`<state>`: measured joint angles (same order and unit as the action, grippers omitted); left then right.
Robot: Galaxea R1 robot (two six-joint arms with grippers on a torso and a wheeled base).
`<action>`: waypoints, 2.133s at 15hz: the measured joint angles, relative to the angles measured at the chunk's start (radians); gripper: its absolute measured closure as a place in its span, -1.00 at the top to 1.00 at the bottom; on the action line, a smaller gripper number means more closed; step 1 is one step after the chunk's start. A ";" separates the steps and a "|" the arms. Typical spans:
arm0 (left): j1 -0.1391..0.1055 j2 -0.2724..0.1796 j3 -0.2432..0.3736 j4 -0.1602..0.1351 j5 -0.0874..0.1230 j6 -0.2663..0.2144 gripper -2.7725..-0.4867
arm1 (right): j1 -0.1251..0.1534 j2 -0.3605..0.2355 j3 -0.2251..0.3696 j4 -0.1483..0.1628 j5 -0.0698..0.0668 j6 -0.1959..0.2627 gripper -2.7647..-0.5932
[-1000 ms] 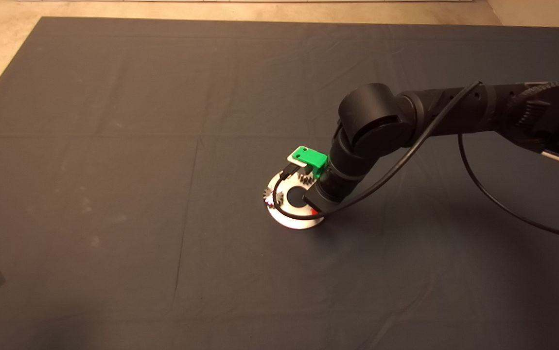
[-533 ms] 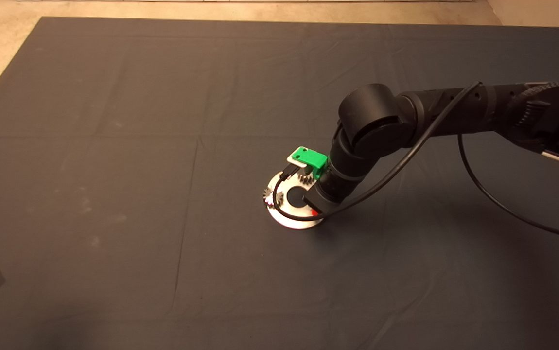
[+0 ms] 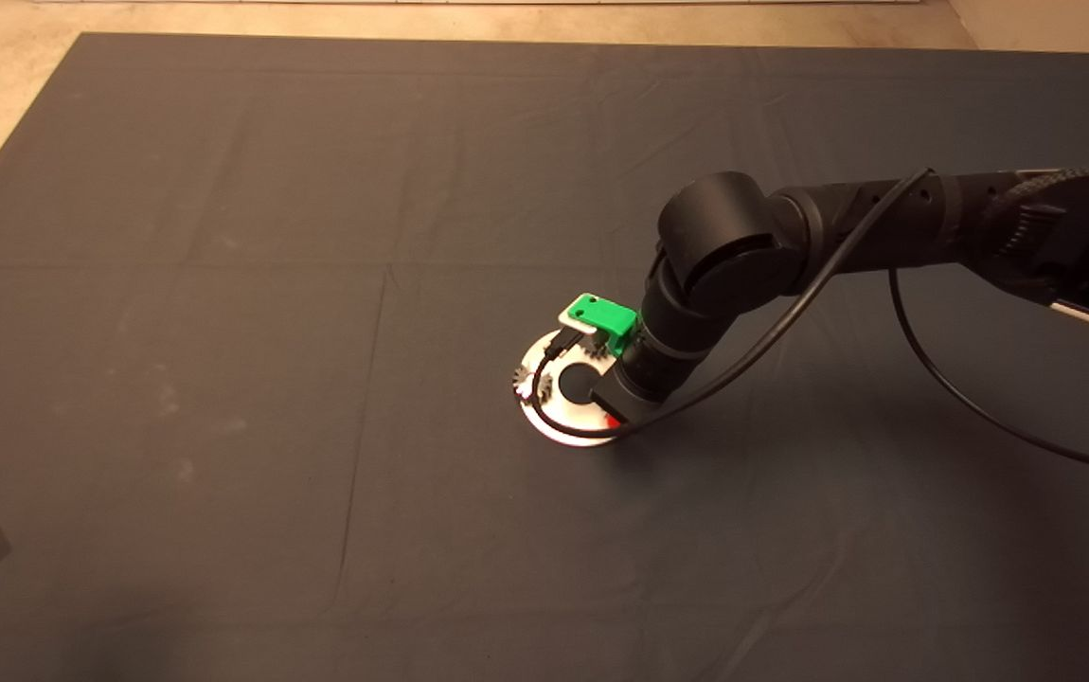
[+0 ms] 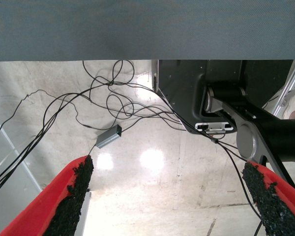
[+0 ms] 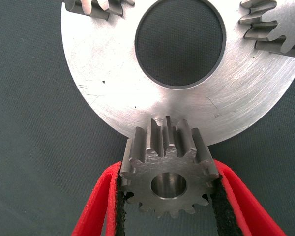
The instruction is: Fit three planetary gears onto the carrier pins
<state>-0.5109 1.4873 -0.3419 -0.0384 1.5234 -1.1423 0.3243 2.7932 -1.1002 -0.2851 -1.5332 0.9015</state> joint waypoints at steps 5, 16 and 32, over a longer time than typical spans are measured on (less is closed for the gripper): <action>0.000 0.000 0.000 -0.003 0.000 0.000 0.48 | 0.000 0.002 0.000 0.000 0.000 0.000 -0.68; 0.000 -0.014 0.000 -0.004 0.000 0.003 0.48 | 0.000 0.002 0.000 -0.002 0.000 -0.002 -0.68; 0.000 -0.039 0.000 -0.008 0.000 0.026 0.48 | -0.014 0.005 0.000 -0.014 -0.002 -0.002 -0.68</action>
<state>-0.5109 1.4485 -0.3415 -0.0461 1.5234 -1.1160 0.3102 2.7985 -1.1002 -0.2990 -1.5355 0.8991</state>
